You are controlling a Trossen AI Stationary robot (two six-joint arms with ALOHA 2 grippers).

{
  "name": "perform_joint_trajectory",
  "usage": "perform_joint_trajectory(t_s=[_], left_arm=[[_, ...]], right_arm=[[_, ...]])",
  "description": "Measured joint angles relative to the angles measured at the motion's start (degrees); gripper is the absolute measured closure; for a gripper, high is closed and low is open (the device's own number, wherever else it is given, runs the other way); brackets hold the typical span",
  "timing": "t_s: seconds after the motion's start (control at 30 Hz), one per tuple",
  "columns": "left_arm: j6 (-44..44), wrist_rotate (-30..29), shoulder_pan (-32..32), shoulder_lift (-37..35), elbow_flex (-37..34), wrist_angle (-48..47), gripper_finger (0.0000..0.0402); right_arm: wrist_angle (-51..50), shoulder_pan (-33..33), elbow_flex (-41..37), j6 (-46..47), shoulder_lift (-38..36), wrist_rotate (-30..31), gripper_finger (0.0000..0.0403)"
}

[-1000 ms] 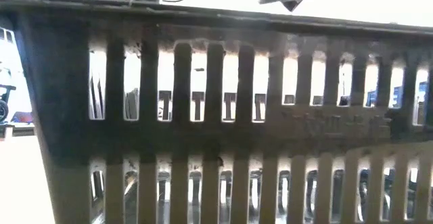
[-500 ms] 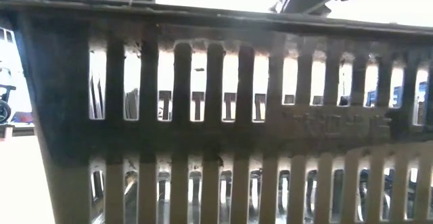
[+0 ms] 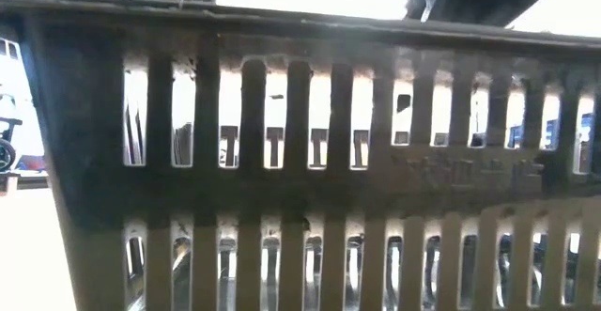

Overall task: Stack baskets by color
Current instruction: Stack the left black bin on the stacked black bin

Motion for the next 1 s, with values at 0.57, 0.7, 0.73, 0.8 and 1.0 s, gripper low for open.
perform_joint_trajectory(t_s=[0.57, 0.7, 0.73, 0.8, 1.0], left_arm=[[0.0, -1.38, 0.01, 0.02, 0.0, 0.0, 0.0312], [0.0, -1.38, 0.01, 0.04, 0.0, -0.04, 0.0312], [0.02, -1.38, 0.01, 0.04, 0.0, -0.04, 0.0312], [0.0, -1.38, 0.01, 0.04, 0.0, -0.04, 0.0312], [0.43, -1.36, 0.01, 0.04, 0.0, -0.04, 0.0312]], right_arm=[[-0.79, 0.85, 0.04, 0.47, 3.15, 1.15, 0.032], [-0.92, 0.85, 0.04, 1.7, 4.2, 0.73, 0.032], [-0.92, 0.85, 0.04, 2.02, 4.27, 0.7, 0.032], [-0.87, 0.85, 0.04, 2.47, 4.27, 0.69, 0.032], [-0.83, 0.85, 0.04, 3.57, 4.27, 0.95, 0.032]])
